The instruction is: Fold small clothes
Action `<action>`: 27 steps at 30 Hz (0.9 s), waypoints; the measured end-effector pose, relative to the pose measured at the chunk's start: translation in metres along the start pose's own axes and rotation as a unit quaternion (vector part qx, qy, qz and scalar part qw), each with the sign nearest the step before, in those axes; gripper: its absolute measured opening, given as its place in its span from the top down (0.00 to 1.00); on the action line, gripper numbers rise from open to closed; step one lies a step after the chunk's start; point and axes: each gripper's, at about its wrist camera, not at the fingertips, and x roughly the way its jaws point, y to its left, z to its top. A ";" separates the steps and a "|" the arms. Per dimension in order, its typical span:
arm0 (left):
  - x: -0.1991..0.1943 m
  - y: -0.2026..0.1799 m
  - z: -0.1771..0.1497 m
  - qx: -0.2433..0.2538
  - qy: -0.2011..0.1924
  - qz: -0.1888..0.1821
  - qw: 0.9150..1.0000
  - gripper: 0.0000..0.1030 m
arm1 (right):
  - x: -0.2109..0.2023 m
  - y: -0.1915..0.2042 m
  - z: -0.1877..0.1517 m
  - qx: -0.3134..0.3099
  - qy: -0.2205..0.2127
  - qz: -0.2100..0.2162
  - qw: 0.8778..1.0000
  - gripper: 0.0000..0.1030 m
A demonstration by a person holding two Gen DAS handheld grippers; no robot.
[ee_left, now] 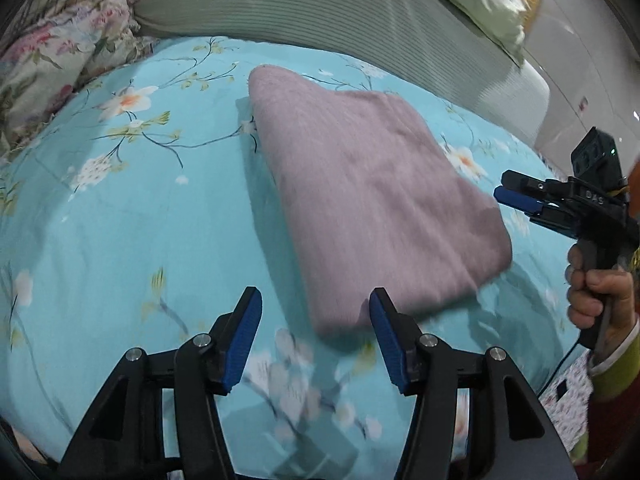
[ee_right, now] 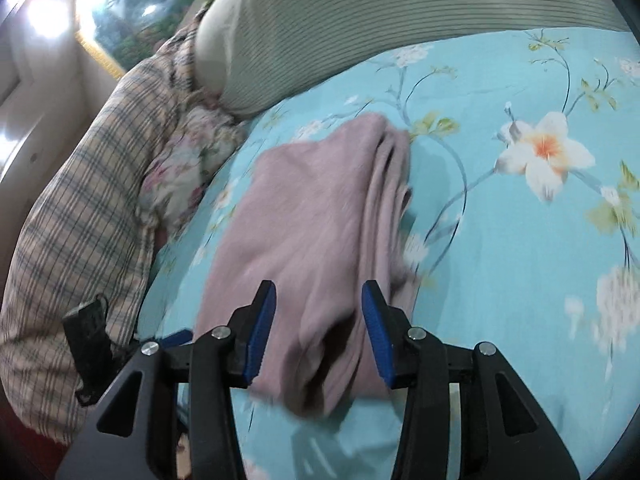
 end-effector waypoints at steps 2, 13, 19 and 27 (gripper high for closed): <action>-0.001 -0.008 -0.009 0.015 -0.001 -0.002 1.000 0.45 | 0.005 0.000 -0.014 -0.001 0.018 0.001 1.000 0.55; 0.033 -0.021 -0.009 0.037 0.011 0.061 0.997 0.50 | 0.034 -0.004 -0.027 -0.001 0.042 -0.029 0.999 0.55; 0.040 -0.017 -0.004 0.019 0.010 0.073 0.997 0.56 | 0.035 -0.006 -0.026 0.009 0.041 -0.026 0.999 0.55; 0.036 -0.015 -0.006 0.011 0.008 0.075 0.997 0.57 | 0.028 -0.008 -0.022 0.025 0.020 -0.036 0.999 0.55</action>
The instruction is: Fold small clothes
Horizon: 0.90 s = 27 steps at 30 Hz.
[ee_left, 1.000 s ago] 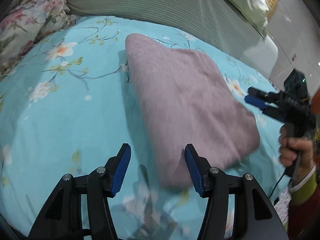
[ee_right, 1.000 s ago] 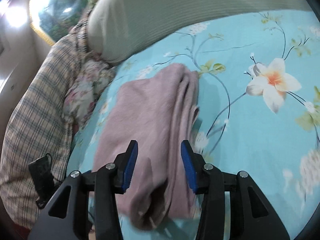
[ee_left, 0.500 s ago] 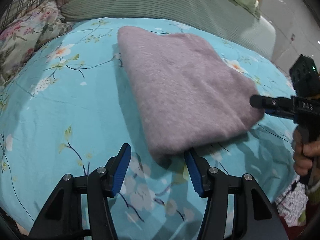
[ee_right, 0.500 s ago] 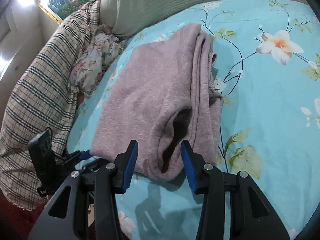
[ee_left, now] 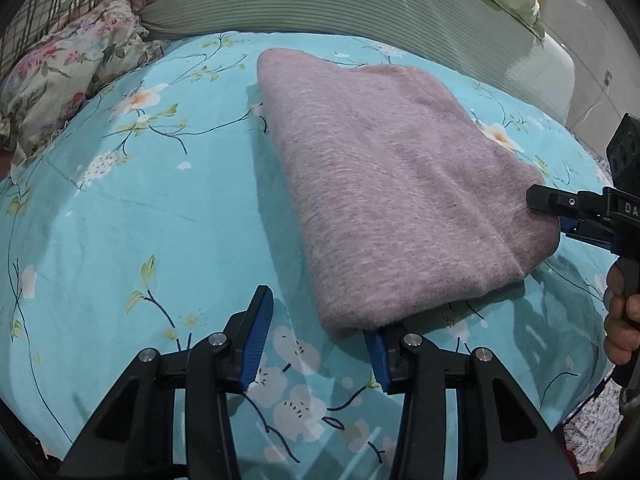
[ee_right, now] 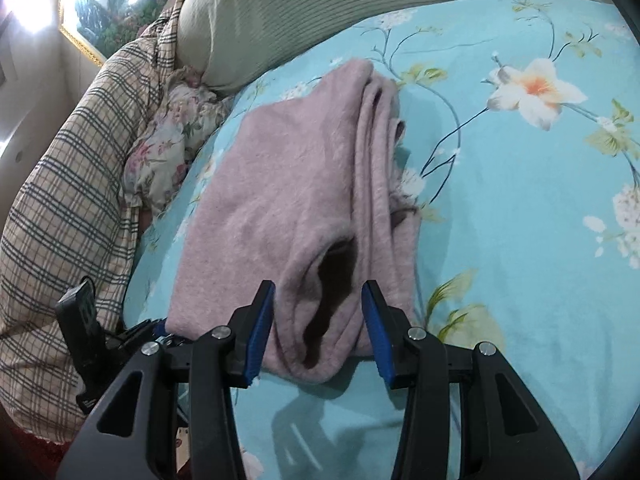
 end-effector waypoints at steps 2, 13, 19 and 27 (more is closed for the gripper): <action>0.000 0.000 0.000 -0.001 0.001 -0.001 1.000 0.57 | 0.011 0.001 0.002 -0.003 0.017 0.006 1.000 0.55; 0.000 -0.010 0.005 0.019 0.000 -0.013 1.000 0.87 | -0.008 0.009 0.027 -0.002 -0.033 0.063 0.997 0.89; 0.004 -0.025 0.002 0.041 0.006 0.014 0.999 0.89 | -0.001 -0.012 0.033 -0.023 -0.009 -0.005 1.000 0.90; 0.004 -0.011 0.001 0.017 0.016 -0.010 1.000 0.89 | 0.018 -0.022 0.011 -0.002 0.015 0.002 1.000 0.89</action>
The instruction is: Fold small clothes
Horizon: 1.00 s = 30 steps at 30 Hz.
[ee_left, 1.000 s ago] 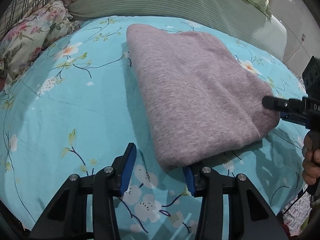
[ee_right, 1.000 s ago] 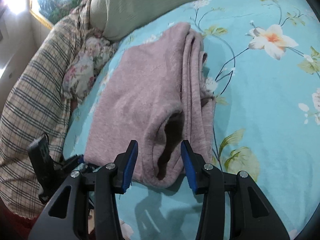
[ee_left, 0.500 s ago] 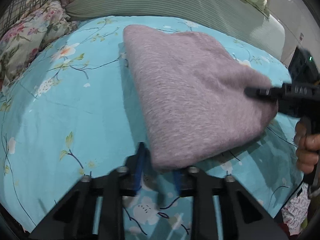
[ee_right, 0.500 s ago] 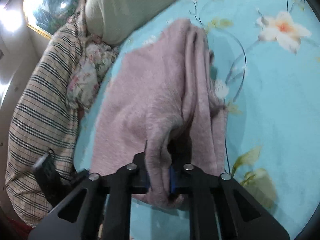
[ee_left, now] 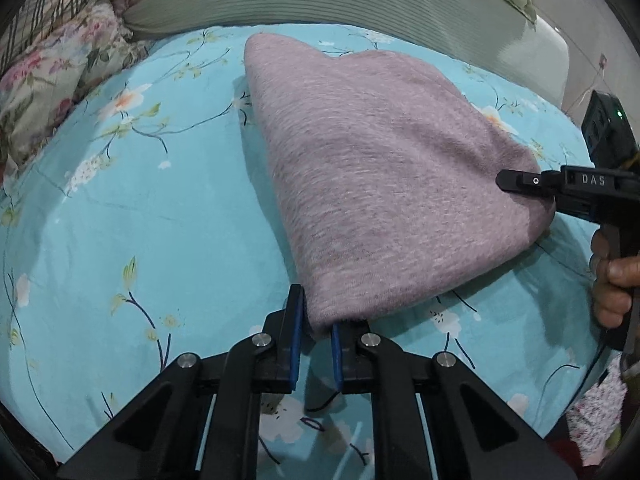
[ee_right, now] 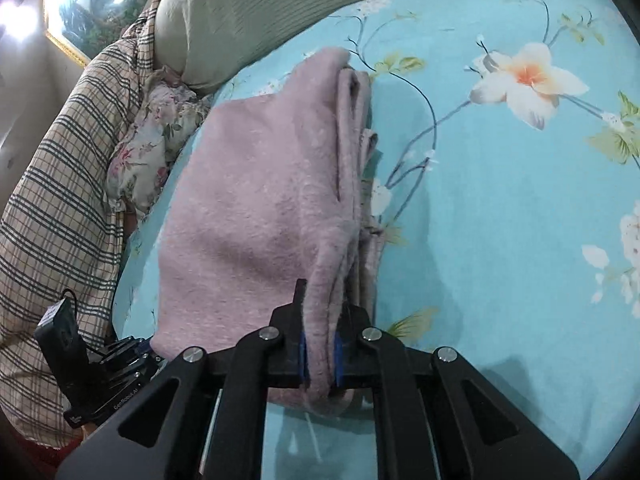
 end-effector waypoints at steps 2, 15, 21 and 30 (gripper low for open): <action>0.000 0.009 0.001 -0.021 0.005 -0.019 1.000 0.89 | -0.003 0.012 0.000 -0.021 -0.004 -0.009 1.000 0.89; -0.042 0.023 0.001 -0.002 0.008 -0.118 0.993 0.85 | -0.062 0.004 0.029 0.007 -0.096 -0.001 0.995 0.81; -0.027 0.010 0.070 -0.045 -0.038 -0.146 0.987 0.82 | -0.008 0.026 0.083 -0.042 -0.066 0.008 0.997 0.81; 0.041 0.018 0.104 -0.063 0.007 -0.096 0.993 0.96 | 0.091 -0.029 0.128 -0.019 0.004 -0.031 0.999 0.86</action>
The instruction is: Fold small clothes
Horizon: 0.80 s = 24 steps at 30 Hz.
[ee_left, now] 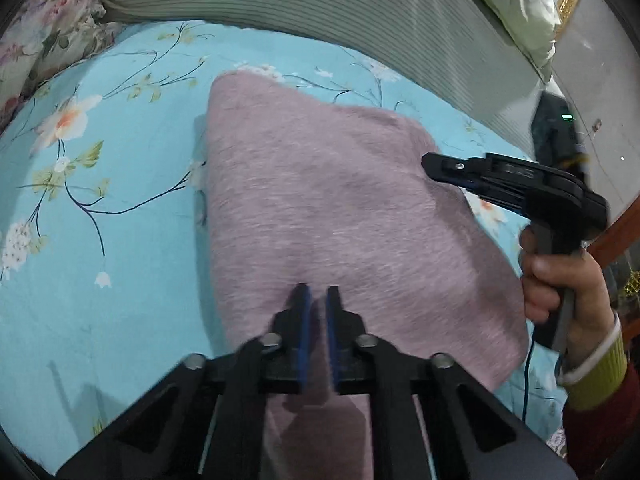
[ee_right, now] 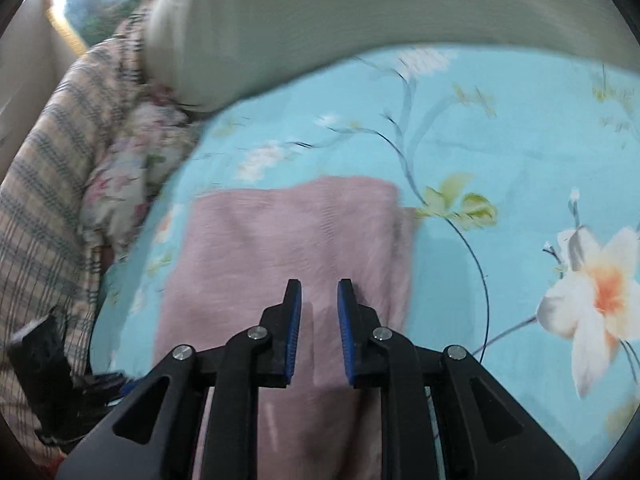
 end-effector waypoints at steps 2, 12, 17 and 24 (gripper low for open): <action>0.000 0.004 -0.001 0.001 -0.002 -0.010 1.000 0.96 | 0.007 -0.020 -0.003 0.039 -0.006 0.021 0.999 1.00; -0.024 -0.002 -0.004 0.009 -0.012 -0.019 1.000 0.91 | -0.055 -0.009 -0.021 0.057 -0.068 0.043 0.995 0.89; -0.034 -0.007 -0.009 0.019 -0.017 -0.023 0.999 0.84 | -0.045 -0.003 -0.019 0.048 -0.042 0.022 0.998 0.83; -0.039 -0.010 -0.015 0.029 -0.017 -0.035 0.999 0.79 | -0.042 0.001 -0.015 0.035 -0.036 0.001 0.999 0.66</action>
